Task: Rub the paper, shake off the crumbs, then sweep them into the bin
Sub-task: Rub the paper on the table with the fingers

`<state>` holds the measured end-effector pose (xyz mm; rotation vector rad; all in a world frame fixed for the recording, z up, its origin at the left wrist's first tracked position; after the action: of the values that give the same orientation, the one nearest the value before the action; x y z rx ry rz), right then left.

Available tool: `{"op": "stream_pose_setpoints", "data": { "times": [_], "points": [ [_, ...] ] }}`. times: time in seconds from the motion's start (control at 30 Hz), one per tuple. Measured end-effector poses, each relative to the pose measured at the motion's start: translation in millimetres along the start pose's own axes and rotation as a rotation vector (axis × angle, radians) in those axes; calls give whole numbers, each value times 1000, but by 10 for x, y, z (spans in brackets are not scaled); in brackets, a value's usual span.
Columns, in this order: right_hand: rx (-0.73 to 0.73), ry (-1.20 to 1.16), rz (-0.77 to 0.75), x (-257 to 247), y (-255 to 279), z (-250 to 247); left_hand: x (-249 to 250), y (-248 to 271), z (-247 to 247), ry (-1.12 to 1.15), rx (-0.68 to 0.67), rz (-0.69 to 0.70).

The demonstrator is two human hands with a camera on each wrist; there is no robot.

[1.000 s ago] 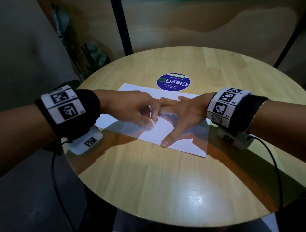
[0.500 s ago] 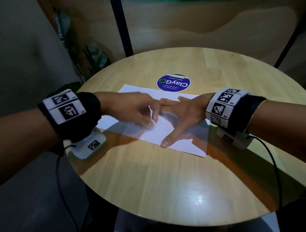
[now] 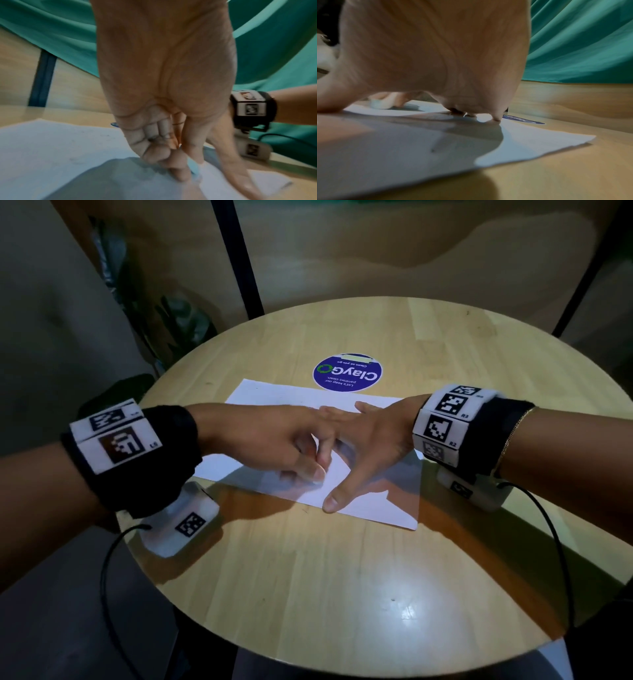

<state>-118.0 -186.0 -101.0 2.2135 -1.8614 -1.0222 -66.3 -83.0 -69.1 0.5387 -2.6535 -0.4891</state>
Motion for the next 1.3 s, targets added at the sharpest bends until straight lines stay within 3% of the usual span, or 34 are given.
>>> {"op": "stream_pose_setpoints", "data": {
  "times": [0.13, 0.27, 0.4, 0.5, 0.53, 0.67, 0.73, 0.8, 0.93, 1.07, 1.2, 1.23, 1.3],
  "points": [
    [5, 44, -24, -20, -8, -5, -78, -9, -176, -127, 189, -75],
    [23, 10, -26, -16, -19, -14, 19, -16, -25, -1, -5, -38],
    [21, 24, -46, -29, -18, -12, -103, -18, -211, -94, 211, -107],
    [12, -5, -23, -64, 46, -23, 68, 32, 3, 12, -27, -13],
    [16, -47, -35, -73, 61, -45, 82, 66, 14, 65, -49, -6],
    [109, -198, -188, -135, 66, -159, -362, 161, -205, 227, 232, -173],
    [141, -129, -139, -104, 60, -154, -535, 203, -220, 185, 289, -254],
    [114, -64, -27, -43, 45, -110, -527, 216, -147, 149, 239, -250],
    [35, -73, -63, -74, -26, -24, -256, 216, 19, 181, -17, -132],
    [14, 14, -10, -12, -91, -1, -391, 158, -266, 72, 173, -180],
    [14, -26, -14, -33, -85, 2, -166, 173, -13, 171, -126, -50],
    [9, -31, -10, -34, -87, 1, -197, 148, -44, 150, -103, -54],
    [-3, -17, -8, -32, -97, 5, -355, 82, -224, 90, 77, -116]
  ]
}}
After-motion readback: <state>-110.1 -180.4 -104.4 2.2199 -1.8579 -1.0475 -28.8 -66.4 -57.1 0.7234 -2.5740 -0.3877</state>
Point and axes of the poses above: each hand's wrist, its own y-axis away from the middle knuckle, its own z-axis out of the palm, x = y × z, the point moved 7 cm from there along -y, towards the middle knuckle, and after that the axes turned 11 degrees about -y, right-handed, at the moved point
